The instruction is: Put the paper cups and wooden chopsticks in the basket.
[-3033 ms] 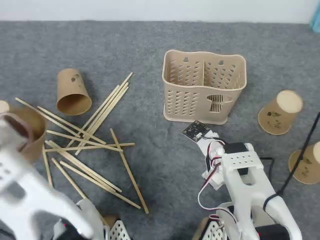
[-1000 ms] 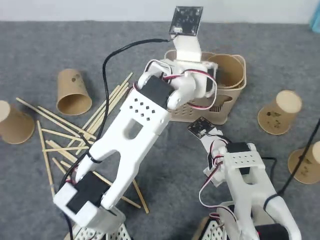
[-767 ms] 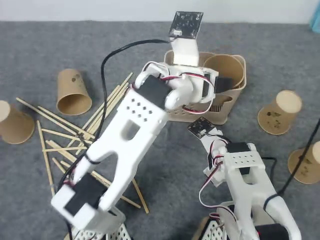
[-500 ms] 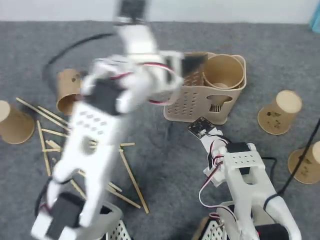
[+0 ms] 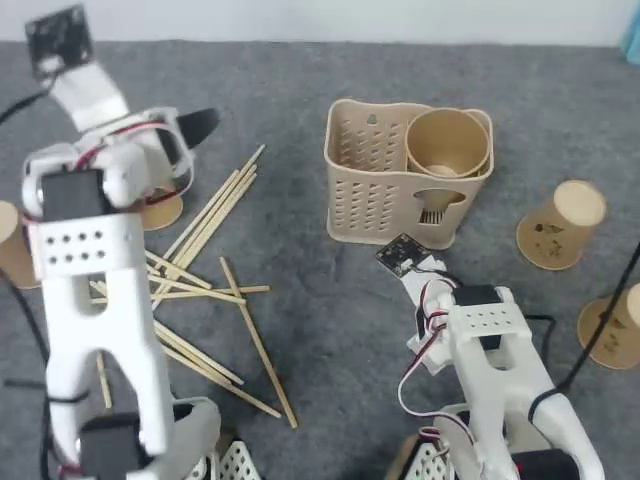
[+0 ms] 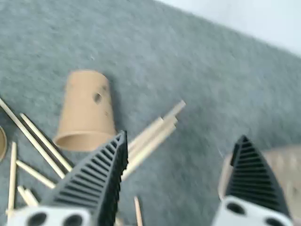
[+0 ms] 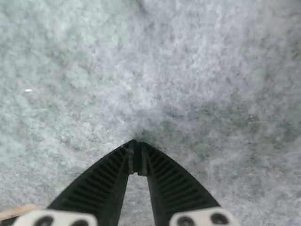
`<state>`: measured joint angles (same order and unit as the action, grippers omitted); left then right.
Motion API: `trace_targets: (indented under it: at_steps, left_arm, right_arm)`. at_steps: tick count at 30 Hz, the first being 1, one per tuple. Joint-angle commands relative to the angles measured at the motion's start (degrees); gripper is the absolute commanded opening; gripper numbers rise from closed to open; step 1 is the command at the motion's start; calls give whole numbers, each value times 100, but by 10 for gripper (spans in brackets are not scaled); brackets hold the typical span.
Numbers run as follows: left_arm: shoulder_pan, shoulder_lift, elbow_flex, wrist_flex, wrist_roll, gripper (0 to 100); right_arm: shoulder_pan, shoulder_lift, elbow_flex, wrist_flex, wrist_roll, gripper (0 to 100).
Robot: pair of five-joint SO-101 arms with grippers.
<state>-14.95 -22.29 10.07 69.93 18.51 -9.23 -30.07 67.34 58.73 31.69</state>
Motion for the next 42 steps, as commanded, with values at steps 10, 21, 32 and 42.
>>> trace_targets:
  at_steps: [10,21,32,42]
  left_arm:
    - [-281,-3851,5763,-3895,-519,303]
    - [-422,-3868,7389,-5811,475,302]
    - [-501,-3859,8171,-7033,800,304]
    - [-484,-3393,7829,-6954,826,305]
  right_arm:
    - [31,-277,-62,-92,-62,20]
    - [22,-277,-53,-92,-290,20]
    - [22,-277,-53,-92,-290,21]
    - [22,-277,-44,-66,-299,21]
